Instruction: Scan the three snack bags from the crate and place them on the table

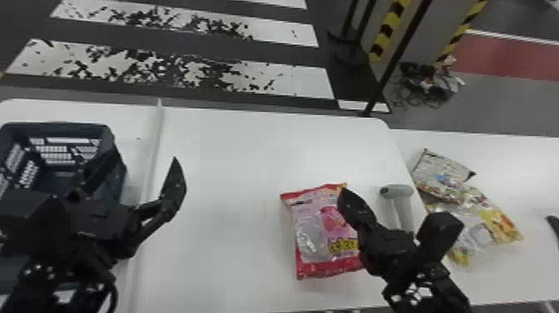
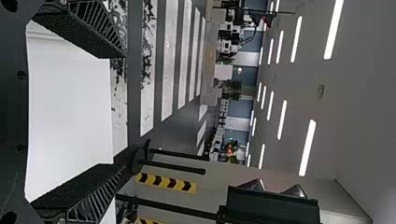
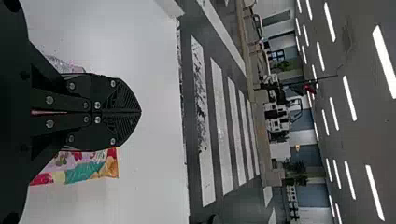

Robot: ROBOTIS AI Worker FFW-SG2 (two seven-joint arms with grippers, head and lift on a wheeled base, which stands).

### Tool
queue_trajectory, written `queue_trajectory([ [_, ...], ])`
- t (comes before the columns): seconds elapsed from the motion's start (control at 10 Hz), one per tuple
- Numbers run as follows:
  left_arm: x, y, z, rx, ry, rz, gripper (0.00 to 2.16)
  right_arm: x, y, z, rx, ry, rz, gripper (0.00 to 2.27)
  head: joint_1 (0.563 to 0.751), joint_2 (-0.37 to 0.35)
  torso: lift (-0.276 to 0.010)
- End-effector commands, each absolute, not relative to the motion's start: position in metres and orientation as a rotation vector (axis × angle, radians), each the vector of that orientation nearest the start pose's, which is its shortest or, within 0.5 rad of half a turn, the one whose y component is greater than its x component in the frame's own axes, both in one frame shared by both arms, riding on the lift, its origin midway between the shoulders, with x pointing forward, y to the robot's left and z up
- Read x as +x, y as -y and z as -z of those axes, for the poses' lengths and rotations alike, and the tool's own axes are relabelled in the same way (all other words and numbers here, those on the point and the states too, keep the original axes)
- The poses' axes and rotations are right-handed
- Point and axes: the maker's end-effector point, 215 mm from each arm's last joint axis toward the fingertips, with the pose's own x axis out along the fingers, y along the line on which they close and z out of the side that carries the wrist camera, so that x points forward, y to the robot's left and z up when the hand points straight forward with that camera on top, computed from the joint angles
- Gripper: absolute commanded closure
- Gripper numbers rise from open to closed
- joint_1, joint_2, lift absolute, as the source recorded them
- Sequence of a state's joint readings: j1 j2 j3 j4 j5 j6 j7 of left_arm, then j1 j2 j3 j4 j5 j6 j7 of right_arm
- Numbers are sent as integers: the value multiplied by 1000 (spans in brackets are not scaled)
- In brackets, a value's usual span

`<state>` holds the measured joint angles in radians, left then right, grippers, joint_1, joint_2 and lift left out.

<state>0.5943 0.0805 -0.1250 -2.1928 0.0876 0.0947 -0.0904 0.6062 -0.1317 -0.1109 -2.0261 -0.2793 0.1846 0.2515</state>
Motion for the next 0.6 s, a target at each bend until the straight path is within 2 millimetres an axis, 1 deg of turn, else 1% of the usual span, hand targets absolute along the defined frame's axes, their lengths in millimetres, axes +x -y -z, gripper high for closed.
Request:
queue_trajectory([
  [0.0,412,-143,325,-87,-73,243,33,391,218,443,181,-325,-238,2240,695,-139,-62],
  [0.1,412,-142,325,-87,-74,244,33,391,214,455,182,-346,-241,2243,695,-126,-62],
  [0.3,411,-141,326,-86,-76,247,33,387,213,479,185,-370,-232,2240,695,-103,-62],
  [0.5,411,-143,326,-80,-79,245,33,391,223,503,183,-392,-204,2240,695,-106,-62],
])
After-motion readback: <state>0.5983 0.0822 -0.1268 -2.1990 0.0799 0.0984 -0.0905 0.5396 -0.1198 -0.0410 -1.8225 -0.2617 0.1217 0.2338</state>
